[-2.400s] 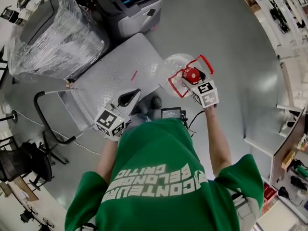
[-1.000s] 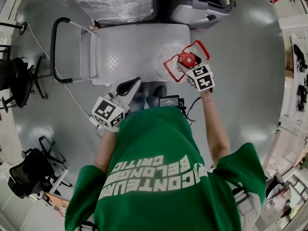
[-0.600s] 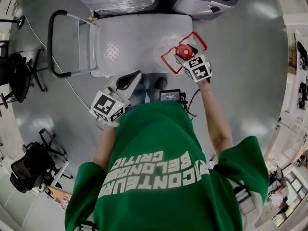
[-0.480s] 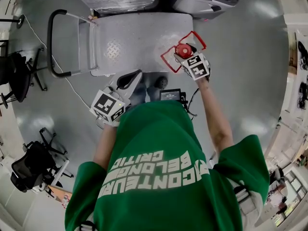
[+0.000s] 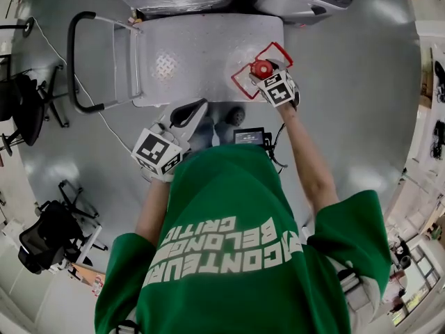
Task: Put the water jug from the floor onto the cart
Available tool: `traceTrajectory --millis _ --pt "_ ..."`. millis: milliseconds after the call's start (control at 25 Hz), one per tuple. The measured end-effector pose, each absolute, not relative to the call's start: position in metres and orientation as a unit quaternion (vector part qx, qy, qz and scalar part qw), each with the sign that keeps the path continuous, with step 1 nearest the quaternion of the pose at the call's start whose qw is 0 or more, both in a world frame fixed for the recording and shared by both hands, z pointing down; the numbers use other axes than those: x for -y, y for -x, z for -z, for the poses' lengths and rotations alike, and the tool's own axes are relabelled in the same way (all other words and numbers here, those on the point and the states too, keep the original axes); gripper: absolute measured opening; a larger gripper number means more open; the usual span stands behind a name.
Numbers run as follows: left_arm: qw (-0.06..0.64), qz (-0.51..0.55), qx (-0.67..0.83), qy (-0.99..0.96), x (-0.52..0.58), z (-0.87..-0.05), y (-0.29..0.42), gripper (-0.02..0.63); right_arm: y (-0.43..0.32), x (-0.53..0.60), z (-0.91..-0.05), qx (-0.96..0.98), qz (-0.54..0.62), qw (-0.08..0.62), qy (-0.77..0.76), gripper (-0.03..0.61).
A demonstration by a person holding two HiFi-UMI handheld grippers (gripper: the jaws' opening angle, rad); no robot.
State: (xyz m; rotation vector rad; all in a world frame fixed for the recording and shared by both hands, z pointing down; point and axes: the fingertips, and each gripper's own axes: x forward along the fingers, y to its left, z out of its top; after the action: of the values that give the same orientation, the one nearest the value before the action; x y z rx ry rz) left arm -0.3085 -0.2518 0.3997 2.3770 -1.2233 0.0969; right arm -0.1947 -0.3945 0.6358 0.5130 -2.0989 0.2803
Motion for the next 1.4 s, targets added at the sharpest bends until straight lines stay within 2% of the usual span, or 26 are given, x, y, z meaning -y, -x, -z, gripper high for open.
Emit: traceTrajectory --millis 520,1200,1400 --pt "0.262 -0.047 0.445 -0.855 0.278 -0.417 0.325 0.011 0.209 0.415 -0.718 0.826 -0.117 0.520 -0.184 0.304" --pt "0.297 -0.084 0.419 -0.854 0.294 -0.439 0.340 0.011 0.226 0.417 -0.800 0.799 -0.147 0.555 -0.180 0.304" --pt "0.297 -0.087 0.409 -0.858 0.299 -0.439 0.342 0.011 0.234 0.409 -0.804 0.805 -0.144 0.546 -0.181 0.304"
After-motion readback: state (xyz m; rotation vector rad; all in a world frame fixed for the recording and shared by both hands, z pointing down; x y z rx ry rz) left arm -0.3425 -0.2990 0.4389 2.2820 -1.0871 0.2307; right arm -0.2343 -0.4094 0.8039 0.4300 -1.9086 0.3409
